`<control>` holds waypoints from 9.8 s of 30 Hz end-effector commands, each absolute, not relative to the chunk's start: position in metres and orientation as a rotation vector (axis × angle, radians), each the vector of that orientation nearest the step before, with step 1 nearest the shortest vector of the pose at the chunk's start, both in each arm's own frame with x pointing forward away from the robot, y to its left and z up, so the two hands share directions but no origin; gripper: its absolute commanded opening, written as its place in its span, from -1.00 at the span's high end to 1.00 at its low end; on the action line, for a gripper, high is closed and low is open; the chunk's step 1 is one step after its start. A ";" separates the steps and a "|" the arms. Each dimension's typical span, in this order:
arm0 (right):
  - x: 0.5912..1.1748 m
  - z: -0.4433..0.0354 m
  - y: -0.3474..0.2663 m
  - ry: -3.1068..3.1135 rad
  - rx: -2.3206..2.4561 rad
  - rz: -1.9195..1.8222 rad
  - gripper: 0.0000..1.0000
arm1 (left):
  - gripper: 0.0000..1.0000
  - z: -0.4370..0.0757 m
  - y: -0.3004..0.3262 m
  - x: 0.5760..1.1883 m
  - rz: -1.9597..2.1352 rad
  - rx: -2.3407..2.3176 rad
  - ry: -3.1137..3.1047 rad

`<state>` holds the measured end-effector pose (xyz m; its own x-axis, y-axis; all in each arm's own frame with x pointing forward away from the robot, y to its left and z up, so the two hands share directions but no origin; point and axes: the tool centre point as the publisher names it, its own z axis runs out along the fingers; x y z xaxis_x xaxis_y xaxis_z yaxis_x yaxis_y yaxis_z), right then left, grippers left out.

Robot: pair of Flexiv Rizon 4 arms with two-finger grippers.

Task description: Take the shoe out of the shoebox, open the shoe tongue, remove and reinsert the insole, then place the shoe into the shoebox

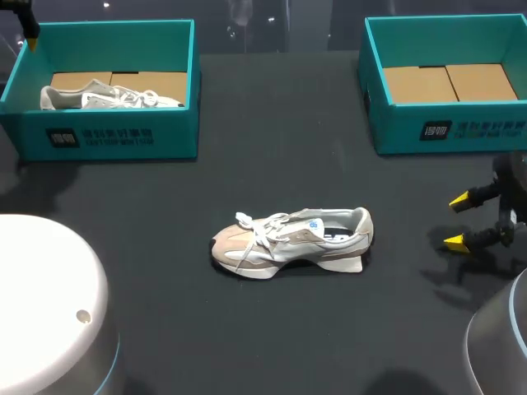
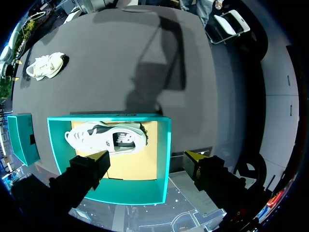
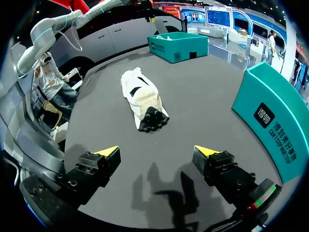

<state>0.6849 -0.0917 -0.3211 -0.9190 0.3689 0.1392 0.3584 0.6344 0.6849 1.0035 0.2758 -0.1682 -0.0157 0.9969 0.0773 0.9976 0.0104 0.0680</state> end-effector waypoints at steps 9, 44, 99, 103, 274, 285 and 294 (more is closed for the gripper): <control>0.698 -0.356 -0.123 2.599 0.402 1.647 -1.00 | -1.00 -0.168 0.276 1.003 -0.165 -2.200 -2.227; 0.712 -0.379 -0.078 2.568 0.295 1.601 -1.00 | -1.00 -0.168 0.276 1.003 -0.165 -2.200 -2.227; 0.717 -0.396 0.049 2.496 0.243 1.686 -1.00 | -1.00 -0.168 0.276 1.003 -0.165 -2.200 -2.227; 0.716 -0.397 0.053 2.493 0.242 1.694 -1.00 | -1.00 -0.168 0.276 1.003 -0.165 -2.200 -2.227; 0.716 -0.409 0.089 2.519 0.142 1.777 1.00 | -1.00 -0.205 0.001 0.870 0.167 1.170 -2.713; 0.716 -0.409 0.089 2.519 0.142 1.777 1.00 | -1.00 -0.205 0.001 0.870 0.167 1.170 -2.713; 0.716 -0.409 0.089 2.519 0.142 1.777 1.00 | -1.00 -0.198 -0.005 0.846 0.377 1.295 -2.611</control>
